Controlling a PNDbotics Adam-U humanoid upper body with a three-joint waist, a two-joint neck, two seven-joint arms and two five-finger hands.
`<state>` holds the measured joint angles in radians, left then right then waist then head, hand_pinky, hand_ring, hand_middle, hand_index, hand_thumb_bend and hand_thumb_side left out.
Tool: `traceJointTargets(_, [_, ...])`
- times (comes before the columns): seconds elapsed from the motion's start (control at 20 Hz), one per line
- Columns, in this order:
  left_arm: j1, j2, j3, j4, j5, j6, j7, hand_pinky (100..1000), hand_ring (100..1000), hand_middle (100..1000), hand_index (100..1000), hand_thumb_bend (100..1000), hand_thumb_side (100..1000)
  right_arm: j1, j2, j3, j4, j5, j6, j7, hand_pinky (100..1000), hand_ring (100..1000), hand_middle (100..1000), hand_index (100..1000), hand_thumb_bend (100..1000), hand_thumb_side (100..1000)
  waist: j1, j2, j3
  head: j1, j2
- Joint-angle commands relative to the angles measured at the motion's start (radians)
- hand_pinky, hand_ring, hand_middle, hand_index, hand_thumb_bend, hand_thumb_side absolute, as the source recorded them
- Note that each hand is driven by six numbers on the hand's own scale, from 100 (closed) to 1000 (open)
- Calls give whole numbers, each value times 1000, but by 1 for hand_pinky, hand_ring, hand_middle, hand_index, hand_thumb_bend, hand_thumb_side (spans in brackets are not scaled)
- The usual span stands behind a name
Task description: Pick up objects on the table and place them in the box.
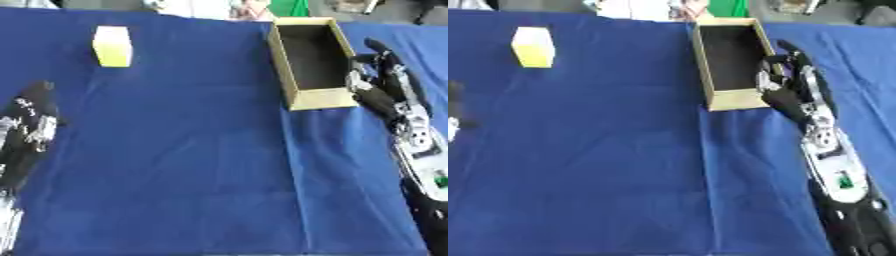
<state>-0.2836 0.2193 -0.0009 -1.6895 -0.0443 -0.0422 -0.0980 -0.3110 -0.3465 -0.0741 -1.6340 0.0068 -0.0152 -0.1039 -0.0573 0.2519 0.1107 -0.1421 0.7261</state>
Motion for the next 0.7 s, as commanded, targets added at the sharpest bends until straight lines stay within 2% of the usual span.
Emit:
traceJointTargets(0.05, [-13,8,8,-12,5,-1,-4,715,1000,899,933,100,538,-7,-10,-10,-17,-5,1,-1,745,953,678,945,100,270,2,-15,-1,0,-8])
traceJointTargets(0.55, [-15,11,8,-13,5,-1,-4,714,1000,899,932,100,534,-7,-9,-11,-18,-8,0,0,745,953,677,943,100,268,3,-14,-2,-3,-8])
traceJointTargets(0.7, [-24,33,6,-16,0,-1,-5,715,1000,897,928,100,511,-7,-10,-10,-17,-8,0,2,745,952,676,942,100,267,5,-14,-5,-4,-11])
